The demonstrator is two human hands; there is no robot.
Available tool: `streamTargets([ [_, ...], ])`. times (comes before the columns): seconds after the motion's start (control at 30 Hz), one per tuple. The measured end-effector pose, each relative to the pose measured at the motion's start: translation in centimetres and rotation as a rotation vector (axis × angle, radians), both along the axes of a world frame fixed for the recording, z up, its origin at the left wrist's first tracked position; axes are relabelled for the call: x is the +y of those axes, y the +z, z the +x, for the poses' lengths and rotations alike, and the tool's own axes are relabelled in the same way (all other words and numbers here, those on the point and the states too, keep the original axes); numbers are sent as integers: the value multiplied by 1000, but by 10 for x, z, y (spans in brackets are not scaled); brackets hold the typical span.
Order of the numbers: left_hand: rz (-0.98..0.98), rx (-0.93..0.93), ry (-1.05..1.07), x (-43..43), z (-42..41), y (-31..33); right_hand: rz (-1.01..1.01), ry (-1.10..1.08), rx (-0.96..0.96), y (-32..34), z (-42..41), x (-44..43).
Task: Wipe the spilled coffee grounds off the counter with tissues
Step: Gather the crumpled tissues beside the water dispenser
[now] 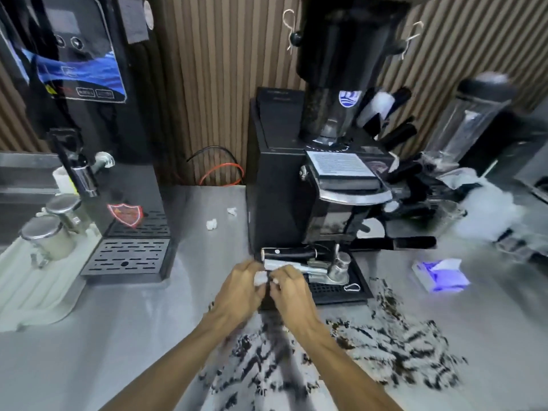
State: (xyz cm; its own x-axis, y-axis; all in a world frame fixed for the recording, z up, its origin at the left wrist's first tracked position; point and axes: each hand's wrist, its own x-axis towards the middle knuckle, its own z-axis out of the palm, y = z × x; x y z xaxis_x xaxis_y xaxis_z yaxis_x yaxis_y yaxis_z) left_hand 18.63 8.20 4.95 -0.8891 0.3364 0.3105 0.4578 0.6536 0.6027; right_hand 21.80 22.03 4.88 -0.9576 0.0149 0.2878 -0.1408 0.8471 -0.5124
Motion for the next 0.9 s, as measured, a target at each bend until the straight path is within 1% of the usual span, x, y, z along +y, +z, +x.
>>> streamTargets([
  [0.13, -19, -18, -96, 64, 57, 3, 20, -69, -14, 5, 66, 63],
  [0.23, 8, -52, -193, 117, 101, 4, 45, -143, 5, 9, 120, 110],
  [0.37, -2, -103, -314, 189, 152, -1, 67, -278, -42, 1, 184, 173],
  [0.53, -110, -183, -455, 265, 209, -21, 32, -516, -101, -16, 255, 237],
  [0.63, -197, -205, -574, 300, 240, -49, -49, -638, -132, -42, 292, 260],
  [0.73, -305, -217, -646, 323, 267, -91, -101, -739, -202, -86, 321, 278],
  [0.9, -467, -233, -720, 343, 293, -200, -171, -916, -317, -189, 356, 293],
])
